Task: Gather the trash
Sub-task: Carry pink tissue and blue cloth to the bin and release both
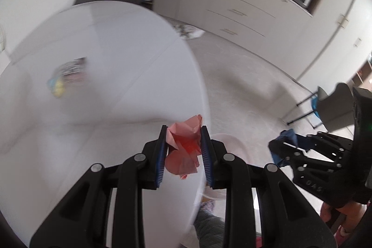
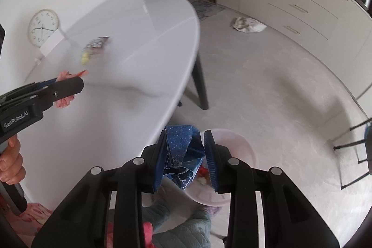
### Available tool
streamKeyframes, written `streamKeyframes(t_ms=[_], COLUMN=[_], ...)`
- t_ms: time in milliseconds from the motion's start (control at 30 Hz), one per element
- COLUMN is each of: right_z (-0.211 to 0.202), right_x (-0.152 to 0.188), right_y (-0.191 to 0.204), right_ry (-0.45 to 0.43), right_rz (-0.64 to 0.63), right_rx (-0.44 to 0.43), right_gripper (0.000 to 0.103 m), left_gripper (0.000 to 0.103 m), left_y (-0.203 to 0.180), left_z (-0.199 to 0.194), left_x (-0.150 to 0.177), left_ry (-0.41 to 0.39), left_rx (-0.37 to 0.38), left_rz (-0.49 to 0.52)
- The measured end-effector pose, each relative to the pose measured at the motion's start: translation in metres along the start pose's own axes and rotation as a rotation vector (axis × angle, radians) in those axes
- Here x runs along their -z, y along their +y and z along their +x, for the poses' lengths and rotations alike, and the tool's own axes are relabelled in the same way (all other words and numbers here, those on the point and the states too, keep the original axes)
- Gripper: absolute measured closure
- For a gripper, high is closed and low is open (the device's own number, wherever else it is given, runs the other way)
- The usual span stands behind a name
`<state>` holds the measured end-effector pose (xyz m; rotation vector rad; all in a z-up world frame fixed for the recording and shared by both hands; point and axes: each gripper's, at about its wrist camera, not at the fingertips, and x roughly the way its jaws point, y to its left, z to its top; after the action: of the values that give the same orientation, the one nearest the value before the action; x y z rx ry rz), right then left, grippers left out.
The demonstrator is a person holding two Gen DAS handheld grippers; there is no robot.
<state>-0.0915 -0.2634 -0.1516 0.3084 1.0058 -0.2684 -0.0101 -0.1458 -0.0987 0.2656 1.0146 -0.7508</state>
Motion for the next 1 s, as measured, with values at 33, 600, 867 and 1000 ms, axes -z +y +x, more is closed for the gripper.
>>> streamKeyframes(t_ms=[33,600,867,1000], right_z=[0.0,0.103,0.098,0.083], right_x=[0.003,0.049,0.056,0.057], right_y=[-0.007,-0.082,-0.092,-0.115], right_ry=[0.002,0.21,0.209,0.186], right_rz=[0.003,0.014,0.022,0.084], right_rx=[0.004,-0.08,-0.063,-0.039], right_gripper=[0.071,0.057,0.009,0.008], left_gripper=[0.076,0.076,0.076,0.076], left_y=[-0.008,-0.094,-0.103,-0.11], left_z=[0.003,0.034,0.045,0.053], left_x=[0.0,-0.006,-0.001,0.003], left_ry=[0.003,0.053,0.084,0.102], left_rx=[0.007,-0.008,-0.012,-0.006], left_rz=[0.008,0.066,0.065,0.076])
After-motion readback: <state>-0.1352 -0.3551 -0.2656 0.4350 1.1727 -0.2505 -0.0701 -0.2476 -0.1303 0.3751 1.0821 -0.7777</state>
